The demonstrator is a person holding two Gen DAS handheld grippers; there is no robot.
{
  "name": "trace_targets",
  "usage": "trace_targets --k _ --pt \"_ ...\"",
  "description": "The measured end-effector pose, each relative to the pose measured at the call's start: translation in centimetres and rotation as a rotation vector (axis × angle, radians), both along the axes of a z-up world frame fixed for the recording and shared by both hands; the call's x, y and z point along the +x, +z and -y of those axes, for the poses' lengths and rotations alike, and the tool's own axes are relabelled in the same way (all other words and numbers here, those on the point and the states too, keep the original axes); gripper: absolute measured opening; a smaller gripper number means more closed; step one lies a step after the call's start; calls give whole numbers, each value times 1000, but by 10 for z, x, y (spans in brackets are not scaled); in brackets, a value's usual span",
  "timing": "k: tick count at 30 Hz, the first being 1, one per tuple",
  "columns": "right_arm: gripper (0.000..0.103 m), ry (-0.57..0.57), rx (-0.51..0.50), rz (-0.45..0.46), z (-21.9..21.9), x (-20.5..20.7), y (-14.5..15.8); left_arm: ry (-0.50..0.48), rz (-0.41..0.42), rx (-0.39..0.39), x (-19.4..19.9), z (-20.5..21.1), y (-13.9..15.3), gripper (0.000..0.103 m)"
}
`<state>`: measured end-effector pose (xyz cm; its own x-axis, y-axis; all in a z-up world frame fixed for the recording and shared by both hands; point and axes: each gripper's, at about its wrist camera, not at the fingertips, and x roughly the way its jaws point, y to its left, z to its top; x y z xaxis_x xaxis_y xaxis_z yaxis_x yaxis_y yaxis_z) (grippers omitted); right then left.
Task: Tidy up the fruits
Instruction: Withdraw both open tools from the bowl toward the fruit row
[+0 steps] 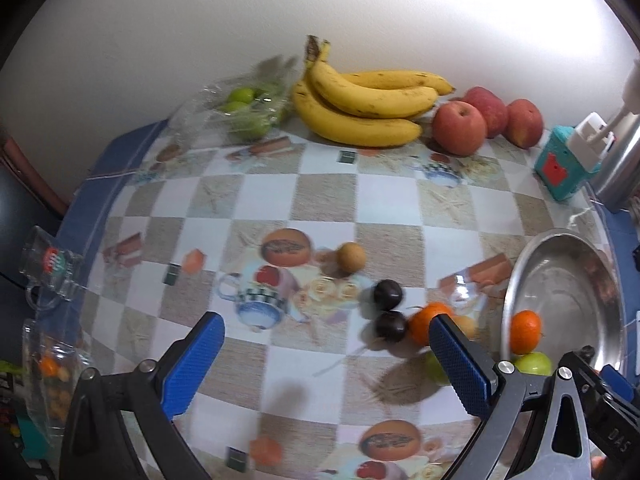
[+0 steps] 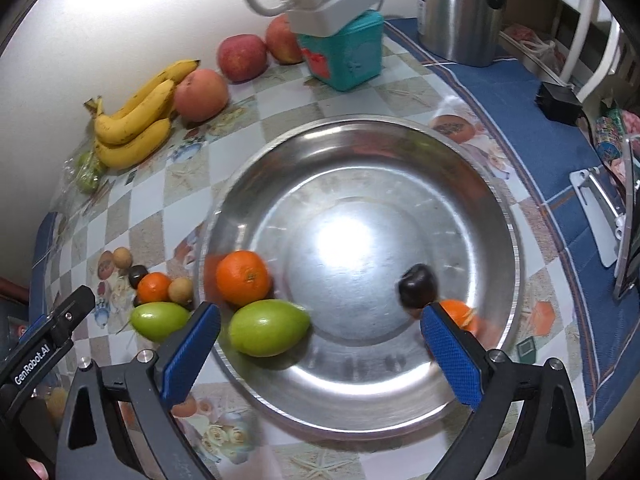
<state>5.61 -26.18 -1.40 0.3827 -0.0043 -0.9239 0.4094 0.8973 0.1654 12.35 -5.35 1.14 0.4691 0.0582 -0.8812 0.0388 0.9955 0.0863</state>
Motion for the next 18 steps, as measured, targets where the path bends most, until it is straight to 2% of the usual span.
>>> trace_targets --k 5,10,18 --pt "100 76 27 15 -28 7 1 31 11 22 0 -24 3 103" --pt "100 170 48 21 -58 14 2 103 10 74 4 -52 0 103" --pt "100 295 55 41 -95 26 -2 169 -11 33 8 -78 -5 103"
